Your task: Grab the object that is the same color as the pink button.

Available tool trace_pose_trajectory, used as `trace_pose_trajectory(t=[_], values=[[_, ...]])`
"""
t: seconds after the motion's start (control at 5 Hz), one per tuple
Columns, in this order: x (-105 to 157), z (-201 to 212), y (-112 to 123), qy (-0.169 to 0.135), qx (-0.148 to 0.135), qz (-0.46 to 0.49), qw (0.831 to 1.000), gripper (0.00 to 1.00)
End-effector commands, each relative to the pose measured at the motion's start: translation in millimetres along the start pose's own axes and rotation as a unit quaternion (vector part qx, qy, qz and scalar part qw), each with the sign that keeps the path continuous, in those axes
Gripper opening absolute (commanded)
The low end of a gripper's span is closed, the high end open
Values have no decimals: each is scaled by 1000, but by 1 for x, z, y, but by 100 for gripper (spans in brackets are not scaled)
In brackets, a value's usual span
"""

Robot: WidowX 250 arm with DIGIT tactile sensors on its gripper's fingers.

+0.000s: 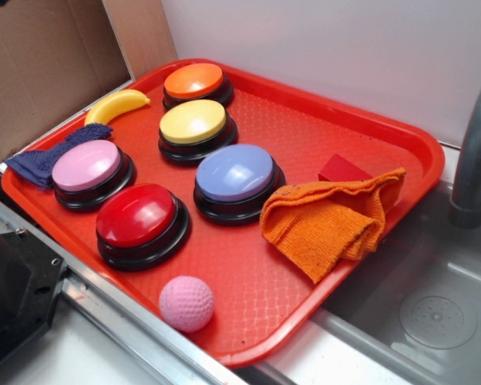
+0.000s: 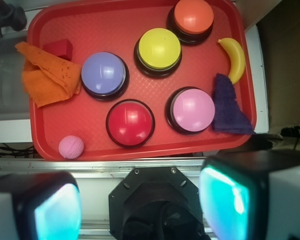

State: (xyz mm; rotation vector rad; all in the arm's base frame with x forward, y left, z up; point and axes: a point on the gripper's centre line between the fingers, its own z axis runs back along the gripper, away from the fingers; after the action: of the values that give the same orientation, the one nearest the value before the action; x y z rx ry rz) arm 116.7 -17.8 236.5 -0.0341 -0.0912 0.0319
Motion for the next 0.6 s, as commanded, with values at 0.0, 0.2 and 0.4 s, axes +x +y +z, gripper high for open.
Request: trace_pose_trajectory(t=[0.0, 0.2, 0.4], values=[[0, 0, 0, 0, 0, 0, 1000, 100], [3, -20, -12, 5, -16, 7, 1000, 100], [2, -47, -30, -8, -16, 36, 999, 100]])
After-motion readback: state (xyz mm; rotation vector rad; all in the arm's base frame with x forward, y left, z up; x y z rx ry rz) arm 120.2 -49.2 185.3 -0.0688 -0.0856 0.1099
